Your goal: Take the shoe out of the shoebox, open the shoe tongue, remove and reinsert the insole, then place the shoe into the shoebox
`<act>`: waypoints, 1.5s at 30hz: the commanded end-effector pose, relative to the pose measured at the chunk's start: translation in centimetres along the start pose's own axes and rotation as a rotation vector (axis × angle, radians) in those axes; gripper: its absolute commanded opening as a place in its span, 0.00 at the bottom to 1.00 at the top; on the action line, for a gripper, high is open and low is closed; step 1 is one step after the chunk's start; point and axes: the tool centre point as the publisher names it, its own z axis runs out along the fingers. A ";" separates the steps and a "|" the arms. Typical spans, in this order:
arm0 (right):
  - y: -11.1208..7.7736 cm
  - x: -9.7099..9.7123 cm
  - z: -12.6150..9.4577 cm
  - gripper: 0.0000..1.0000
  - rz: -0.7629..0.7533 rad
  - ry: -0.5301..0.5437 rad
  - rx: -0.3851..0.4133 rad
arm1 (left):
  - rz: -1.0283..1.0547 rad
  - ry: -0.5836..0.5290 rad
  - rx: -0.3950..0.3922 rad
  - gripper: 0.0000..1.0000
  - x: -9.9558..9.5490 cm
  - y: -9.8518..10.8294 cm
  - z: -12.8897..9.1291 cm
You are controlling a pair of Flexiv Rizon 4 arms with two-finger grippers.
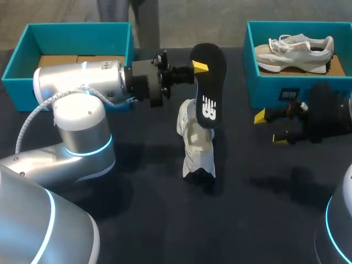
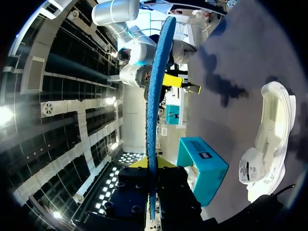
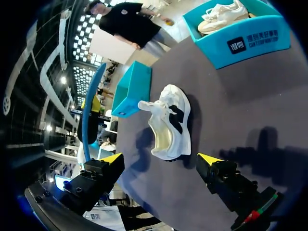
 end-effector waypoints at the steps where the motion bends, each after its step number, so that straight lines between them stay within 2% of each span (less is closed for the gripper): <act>1: -0.5 -0.2 0.8 1.00 0.002 -0.001 -0.005 | 0.001 -0.001 -0.003 0.00 0.0 0.1 0.2; 5: -0.6 -0.3 1.1 1.00 0.008 -0.005 0.021 | 0.000 -0.002 -0.001 0.00 0.0 0.1 0.3; 33: -0.6 -0.3 1.1 1.00 0.008 -0.005 0.021 | 0.004 -0.005 -0.001 0.00 0.0 0.0 0.3; 38: -0.6 -0.3 1.1 1.00 0.008 -0.005 0.021 | -0.082 0.061 0.024 0.00 0.0 -0.9 -1.9; 45: -0.6 -0.3 1.1 1.00 0.008 -0.005 0.021 | -0.237 0.097 0.039 0.00 0.6 -2.1 -4.5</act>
